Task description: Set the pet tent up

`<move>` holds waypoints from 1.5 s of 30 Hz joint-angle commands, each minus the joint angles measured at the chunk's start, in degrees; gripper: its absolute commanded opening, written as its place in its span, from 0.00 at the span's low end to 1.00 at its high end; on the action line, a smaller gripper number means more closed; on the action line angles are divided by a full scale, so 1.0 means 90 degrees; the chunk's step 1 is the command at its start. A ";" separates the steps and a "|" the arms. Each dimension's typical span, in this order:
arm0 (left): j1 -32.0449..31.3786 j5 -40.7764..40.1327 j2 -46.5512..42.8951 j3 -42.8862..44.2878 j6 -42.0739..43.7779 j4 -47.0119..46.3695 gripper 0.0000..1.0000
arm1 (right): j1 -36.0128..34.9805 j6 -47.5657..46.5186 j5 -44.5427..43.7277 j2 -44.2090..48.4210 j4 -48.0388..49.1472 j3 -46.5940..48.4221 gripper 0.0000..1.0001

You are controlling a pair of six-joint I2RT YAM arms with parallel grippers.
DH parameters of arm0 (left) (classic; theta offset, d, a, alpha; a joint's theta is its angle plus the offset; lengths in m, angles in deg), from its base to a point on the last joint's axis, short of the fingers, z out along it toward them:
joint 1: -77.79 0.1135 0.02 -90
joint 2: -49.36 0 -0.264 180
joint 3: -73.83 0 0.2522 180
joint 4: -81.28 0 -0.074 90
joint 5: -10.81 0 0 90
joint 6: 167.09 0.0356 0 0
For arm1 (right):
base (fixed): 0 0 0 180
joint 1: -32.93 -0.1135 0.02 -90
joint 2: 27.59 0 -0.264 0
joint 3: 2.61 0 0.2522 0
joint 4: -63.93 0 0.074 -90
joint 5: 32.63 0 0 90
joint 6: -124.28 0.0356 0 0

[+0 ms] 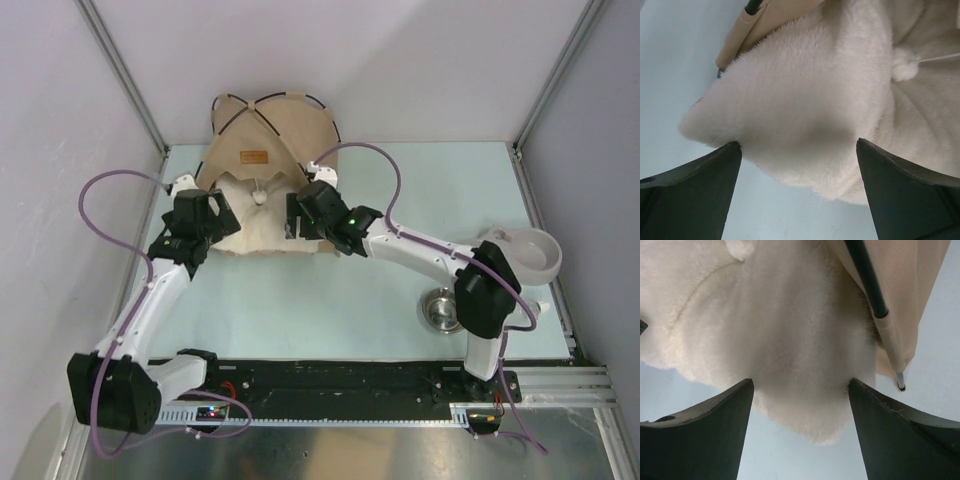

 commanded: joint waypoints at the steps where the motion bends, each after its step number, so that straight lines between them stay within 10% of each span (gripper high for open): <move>1: 0.0042 0.0043 0.0576 0.0148 -0.0248 -0.0285 0.99 | 0.0013 0.0106 0.0154 -0.0521 0.0138 0.0365 0.79; 6: 0.0041 0.0605 0.1064 0.0246 -0.0146 -0.0732 0.81 | 0.0013 -0.0136 0.0164 -0.0891 0.0359 0.0515 0.66; 15: 0.0032 0.1239 0.1468 0.0326 0.0000 -0.1280 0.04 | 0.0076 -0.0981 0.0008 -0.1306 0.1238 0.0774 0.02; 45: -0.0659 0.1507 0.2412 0.0381 0.1339 -0.4393 0.00 | -0.0350 -0.4167 -0.1117 -0.2363 0.3625 0.1648 0.00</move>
